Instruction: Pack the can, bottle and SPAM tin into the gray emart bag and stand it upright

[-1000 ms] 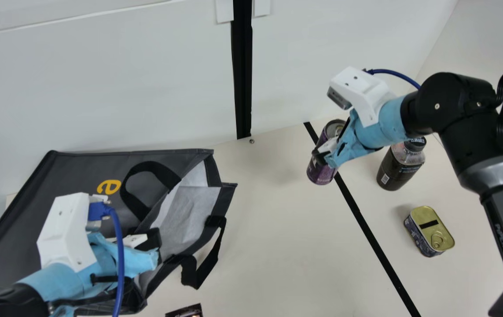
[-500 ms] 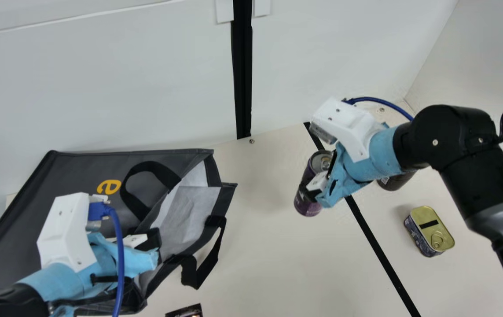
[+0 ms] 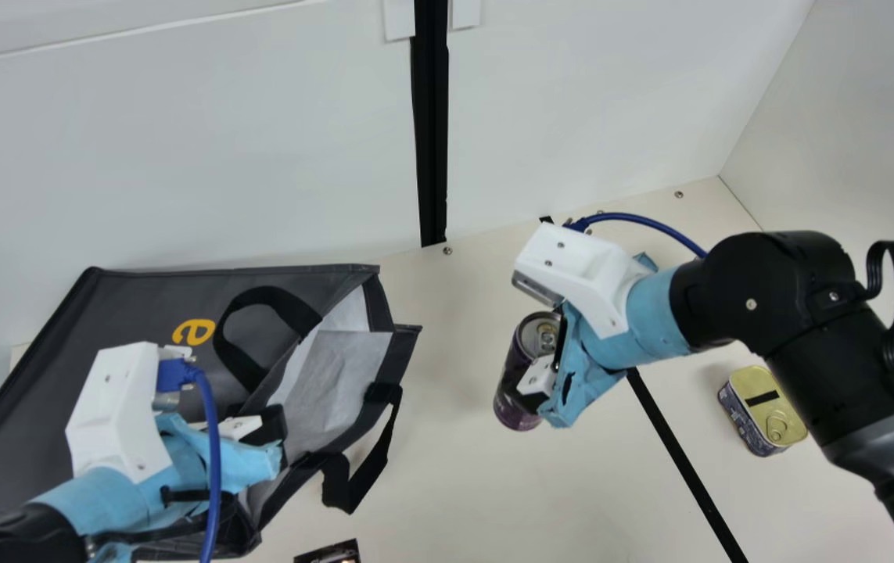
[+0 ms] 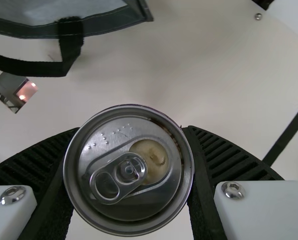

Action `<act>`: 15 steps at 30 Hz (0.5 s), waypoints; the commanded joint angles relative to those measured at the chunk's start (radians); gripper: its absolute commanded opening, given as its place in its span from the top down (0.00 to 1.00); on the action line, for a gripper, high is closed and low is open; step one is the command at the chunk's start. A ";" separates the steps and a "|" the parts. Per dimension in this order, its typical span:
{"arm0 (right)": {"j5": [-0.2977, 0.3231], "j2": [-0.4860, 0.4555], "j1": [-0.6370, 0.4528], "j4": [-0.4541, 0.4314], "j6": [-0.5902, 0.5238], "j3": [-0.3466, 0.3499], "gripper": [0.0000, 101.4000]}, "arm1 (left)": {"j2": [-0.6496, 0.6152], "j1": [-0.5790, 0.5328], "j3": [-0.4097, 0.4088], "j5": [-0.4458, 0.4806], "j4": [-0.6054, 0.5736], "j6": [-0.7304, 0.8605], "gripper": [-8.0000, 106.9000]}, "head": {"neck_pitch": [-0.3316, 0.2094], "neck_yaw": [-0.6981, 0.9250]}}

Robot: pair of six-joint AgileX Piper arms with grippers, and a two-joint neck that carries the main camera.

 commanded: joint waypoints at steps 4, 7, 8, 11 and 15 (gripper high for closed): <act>0.000 -0.008 0.036 -0.002 0.009 0.008 1.00 | 0.000 0.000 0.000 0.000 0.000 0.000 1.00 | -0.023 -0.002; 0.001 -0.014 0.055 0.000 0.012 0.013 1.00 | 0.000 0.000 0.000 0.000 0.000 0.000 1.00 | -0.023 -0.002; 0.001 -0.016 0.060 0.002 0.013 0.014 1.00 | 0.000 0.000 0.000 0.000 0.000 0.000 1.00 | -0.023 -0.002; -0.003 -0.022 0.075 0.015 0.016 0.019 1.00 | 0.000 0.000 0.000 0.000 0.000 0.000 1.00 | -0.023 -0.002; -0.019 -0.032 0.090 0.047 0.015 0.032 1.00 | 0.000 0.000 0.000 0.000 0.000 0.000 1.00 | -0.023 -0.002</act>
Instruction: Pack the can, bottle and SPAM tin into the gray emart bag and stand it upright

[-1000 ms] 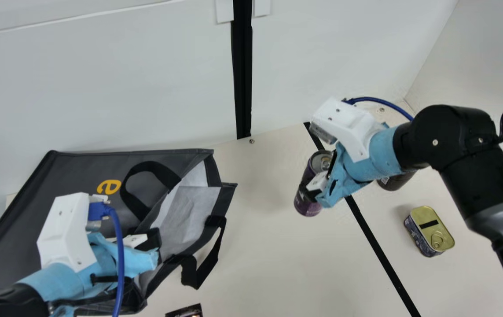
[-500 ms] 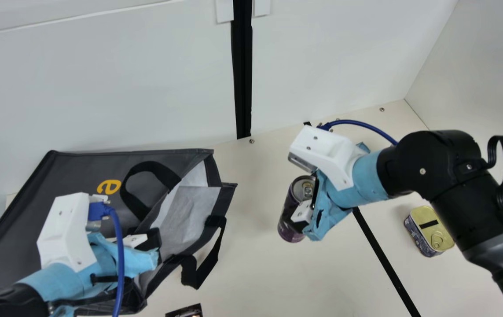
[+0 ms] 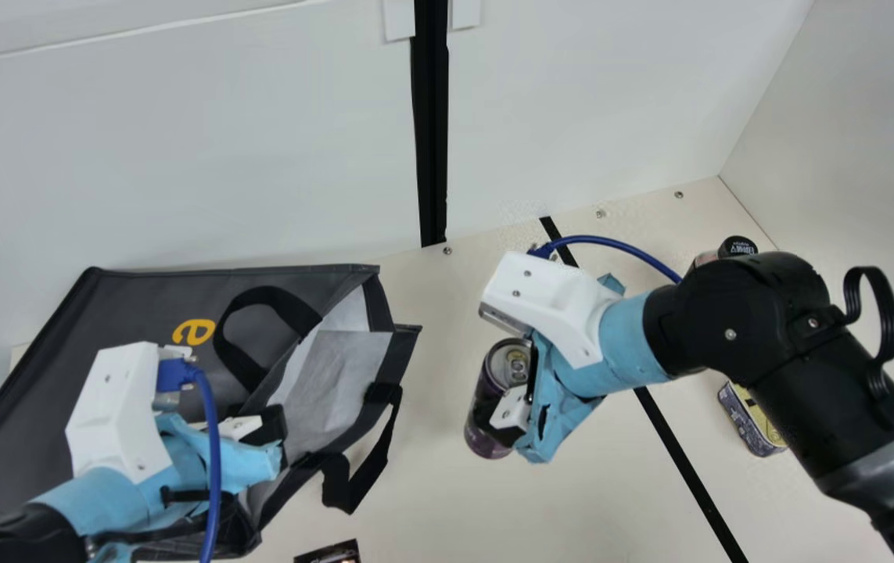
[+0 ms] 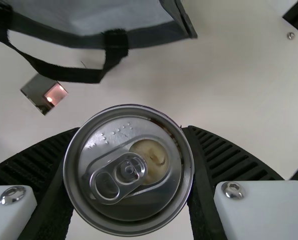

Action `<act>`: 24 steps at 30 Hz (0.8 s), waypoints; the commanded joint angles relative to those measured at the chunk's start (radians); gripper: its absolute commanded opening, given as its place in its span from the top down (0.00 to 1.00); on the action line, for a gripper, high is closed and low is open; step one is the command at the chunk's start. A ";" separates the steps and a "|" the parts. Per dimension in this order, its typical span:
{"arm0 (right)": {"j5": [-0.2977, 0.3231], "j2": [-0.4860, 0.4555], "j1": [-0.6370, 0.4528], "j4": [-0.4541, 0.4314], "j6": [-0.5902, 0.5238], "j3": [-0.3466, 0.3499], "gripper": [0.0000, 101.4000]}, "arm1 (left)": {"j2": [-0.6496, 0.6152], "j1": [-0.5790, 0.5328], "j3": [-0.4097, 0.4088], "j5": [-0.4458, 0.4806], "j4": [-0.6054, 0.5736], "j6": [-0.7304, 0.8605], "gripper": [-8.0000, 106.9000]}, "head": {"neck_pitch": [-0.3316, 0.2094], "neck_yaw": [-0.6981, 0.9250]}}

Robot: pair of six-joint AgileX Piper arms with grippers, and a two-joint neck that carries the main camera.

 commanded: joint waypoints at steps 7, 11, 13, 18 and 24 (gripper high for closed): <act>-0.067 -0.024 0.023 0.071 -0.016 0.037 1.00 | 0.000 0.000 0.000 0.000 0.000 0.000 1.00 | -0.023 -0.001; -0.109 -0.037 0.032 0.109 -0.028 0.053 1.00 | 0.000 0.000 0.000 0.000 0.000 0.000 1.00 | -0.023 -0.001; -0.130 -0.043 0.035 0.129 -0.035 0.059 1.00 | 0.000 0.000 0.000 0.000 0.000 0.000 1.00 | -0.023 -0.001; -0.180 -0.053 0.040 0.180 -0.058 0.067 1.00 | 0.000 0.000 0.000 0.000 0.000 0.000 1.00 | -0.023 -0.001; -0.234 -0.059 0.041 0.245 -0.092 0.066 1.00 | 0.000 0.000 0.000 0.000 0.000 0.000 1.00 | -0.023 -0.001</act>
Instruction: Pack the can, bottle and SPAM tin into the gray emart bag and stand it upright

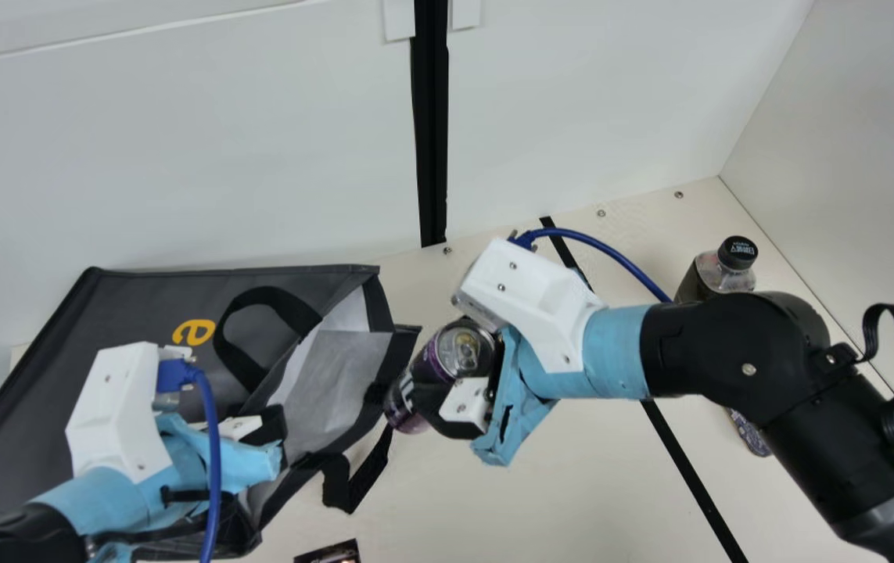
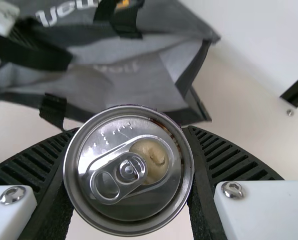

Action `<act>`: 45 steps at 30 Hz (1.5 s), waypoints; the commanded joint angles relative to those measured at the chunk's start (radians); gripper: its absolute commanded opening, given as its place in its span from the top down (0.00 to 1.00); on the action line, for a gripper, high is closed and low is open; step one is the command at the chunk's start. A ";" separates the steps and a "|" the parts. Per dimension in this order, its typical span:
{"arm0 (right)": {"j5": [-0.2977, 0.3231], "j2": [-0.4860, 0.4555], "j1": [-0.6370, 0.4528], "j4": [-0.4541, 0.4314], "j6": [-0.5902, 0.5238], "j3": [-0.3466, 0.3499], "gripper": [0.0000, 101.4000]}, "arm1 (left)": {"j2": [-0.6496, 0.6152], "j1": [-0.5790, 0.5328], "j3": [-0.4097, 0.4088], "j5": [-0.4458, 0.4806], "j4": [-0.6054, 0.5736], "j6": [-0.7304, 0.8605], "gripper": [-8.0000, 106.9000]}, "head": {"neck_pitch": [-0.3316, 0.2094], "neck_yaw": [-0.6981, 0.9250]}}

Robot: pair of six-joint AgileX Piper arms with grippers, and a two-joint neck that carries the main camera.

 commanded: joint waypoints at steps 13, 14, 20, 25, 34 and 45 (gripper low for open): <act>-0.127 0.007 0.033 0.153 -0.072 0.025 1.00 | 0.000 0.000 0.000 0.000 0.000 0.000 1.00 | -0.023 -0.002; -0.137 0.009 0.036 0.164 -0.079 0.030 1.00 | 0.000 0.000 0.000 0.000 0.000 0.000 1.00 | -0.023 -0.002; -0.196 0.020 0.057 0.229 -0.125 0.065 1.00 | 0.000 0.000 0.000 0.000 0.000 0.000 1.00 | -0.023 -0.002; -0.239 0.033 0.073 0.280 -0.167 0.096 1.00 | 0.000 0.000 0.000 0.000 0.000 0.000 1.00 | -0.023 -0.002; -0.301 0.070 0.100 0.358 -0.240 0.138 1.00 | 0.000 0.000 0.000 0.000 0.000 0.000 1.00 | -0.023 -0.002; -0.363 0.134 0.135 0.434 -0.318 0.166 1.00 | 0.000 0.000 0.000 0.000 0.000 0.000 1.00 | -0.023 -0.002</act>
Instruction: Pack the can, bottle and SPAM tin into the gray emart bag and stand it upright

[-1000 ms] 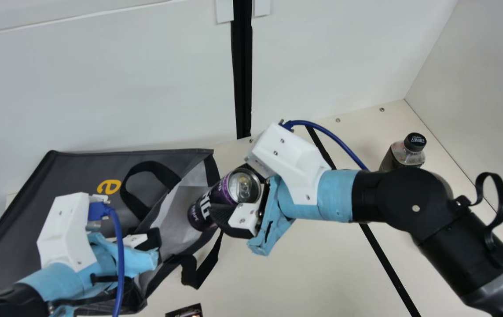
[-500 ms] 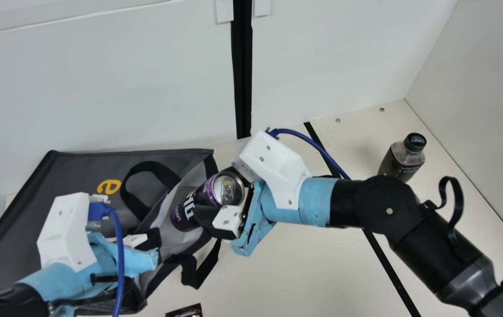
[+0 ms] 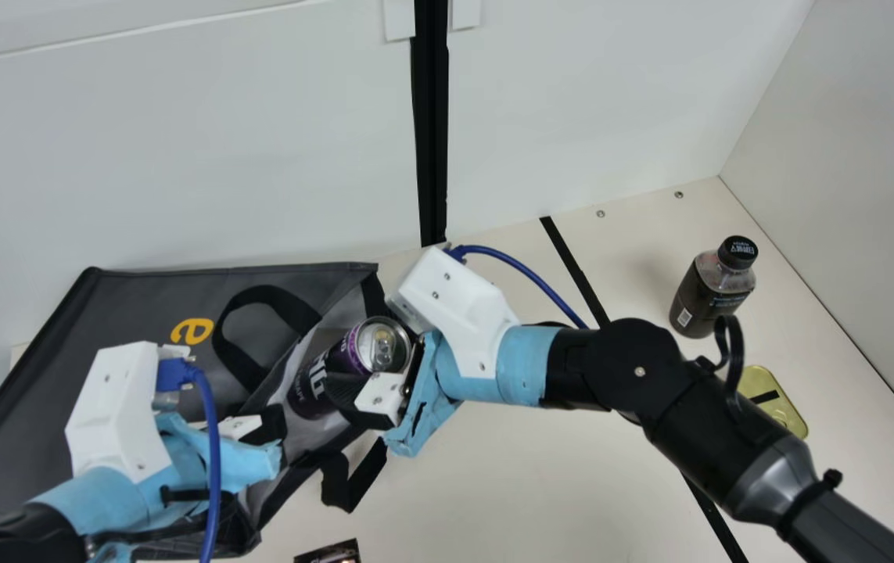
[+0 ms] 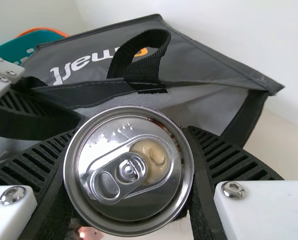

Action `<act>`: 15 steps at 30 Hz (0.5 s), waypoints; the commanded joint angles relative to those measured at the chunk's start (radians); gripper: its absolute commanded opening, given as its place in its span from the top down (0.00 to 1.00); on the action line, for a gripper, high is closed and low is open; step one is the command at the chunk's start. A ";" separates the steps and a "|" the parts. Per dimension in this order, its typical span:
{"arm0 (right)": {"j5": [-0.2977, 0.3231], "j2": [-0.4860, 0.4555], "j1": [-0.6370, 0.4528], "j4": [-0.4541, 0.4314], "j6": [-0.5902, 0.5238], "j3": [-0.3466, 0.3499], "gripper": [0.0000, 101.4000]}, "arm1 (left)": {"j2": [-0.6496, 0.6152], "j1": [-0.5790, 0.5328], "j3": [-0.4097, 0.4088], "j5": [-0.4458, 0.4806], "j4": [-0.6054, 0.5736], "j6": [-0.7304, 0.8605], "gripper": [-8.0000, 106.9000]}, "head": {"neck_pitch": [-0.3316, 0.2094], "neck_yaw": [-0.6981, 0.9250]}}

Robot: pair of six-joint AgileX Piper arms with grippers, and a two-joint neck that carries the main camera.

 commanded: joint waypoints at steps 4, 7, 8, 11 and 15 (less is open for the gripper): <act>-0.023 0.033 0.016 0.026 -0.031 0.005 1.00 | 0.000 0.000 0.000 0.000 0.000 0.000 1.00 | -0.023 -0.001; -0.040 0.057 0.027 0.042 -0.050 0.006 1.00 | 0.000 0.000 0.000 0.000 0.000 0.000 1.00 | -0.023 -0.001; -0.045 0.065 0.031 0.046 -0.055 0.006 1.00 | 0.000 0.000 0.000 0.000 0.000 0.000 1.00 | -0.023 -0.001; -0.059 0.089 0.042 0.061 -0.071 0.005 1.00 | 0.000 0.000 0.000 0.000 0.000 0.000 1.00 | -0.023 -0.001; -0.075 0.122 0.056 0.076 -0.086 -0.001 1.00 | 0.000 0.000 0.000 0.000 0.000 0.000 1.00 | -0.023 -0.001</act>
